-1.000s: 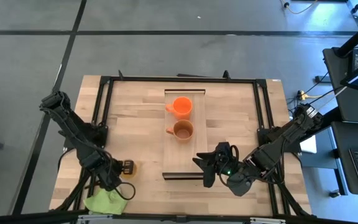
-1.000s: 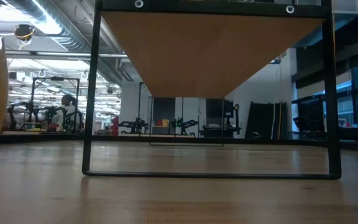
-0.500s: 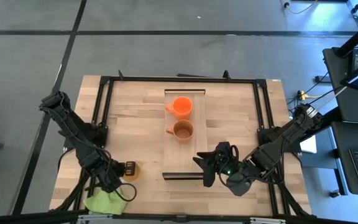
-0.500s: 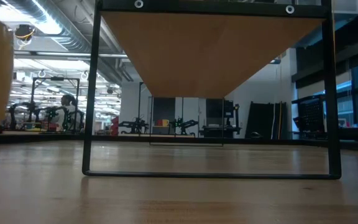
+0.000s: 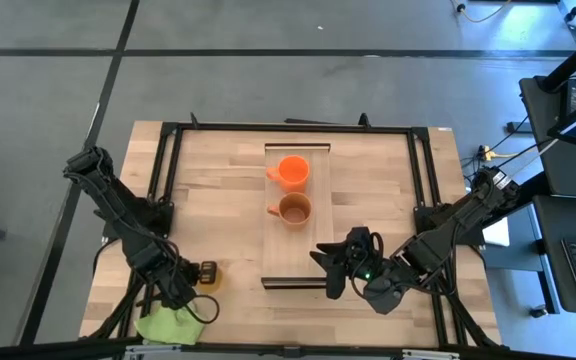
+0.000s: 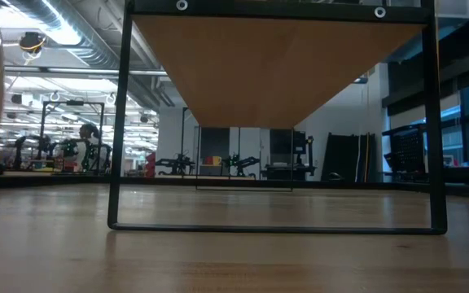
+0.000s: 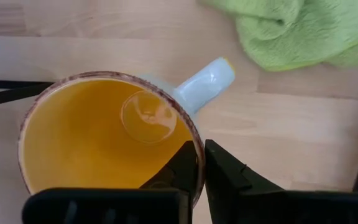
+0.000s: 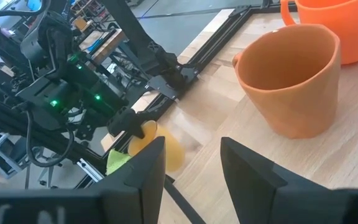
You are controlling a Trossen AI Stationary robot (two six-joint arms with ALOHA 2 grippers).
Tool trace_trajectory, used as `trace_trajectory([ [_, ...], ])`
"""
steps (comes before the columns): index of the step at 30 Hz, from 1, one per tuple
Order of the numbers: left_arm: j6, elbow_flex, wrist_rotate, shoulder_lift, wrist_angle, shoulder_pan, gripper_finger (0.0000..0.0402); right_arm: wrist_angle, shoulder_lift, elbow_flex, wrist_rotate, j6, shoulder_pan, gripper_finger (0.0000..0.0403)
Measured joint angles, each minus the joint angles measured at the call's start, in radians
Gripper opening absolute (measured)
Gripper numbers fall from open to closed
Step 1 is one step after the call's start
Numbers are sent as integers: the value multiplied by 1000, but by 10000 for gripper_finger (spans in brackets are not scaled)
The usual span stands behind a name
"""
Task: Stack small to large cups/mugs on shelf
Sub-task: Put the yellow mug on the shelf
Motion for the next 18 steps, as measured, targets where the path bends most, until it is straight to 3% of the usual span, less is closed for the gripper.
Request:
trace_trajectory([
  [18, 9, -2, 41, 51, 13, 31, 24, 0, 0, 0, 0, -8, -6, 156],
])
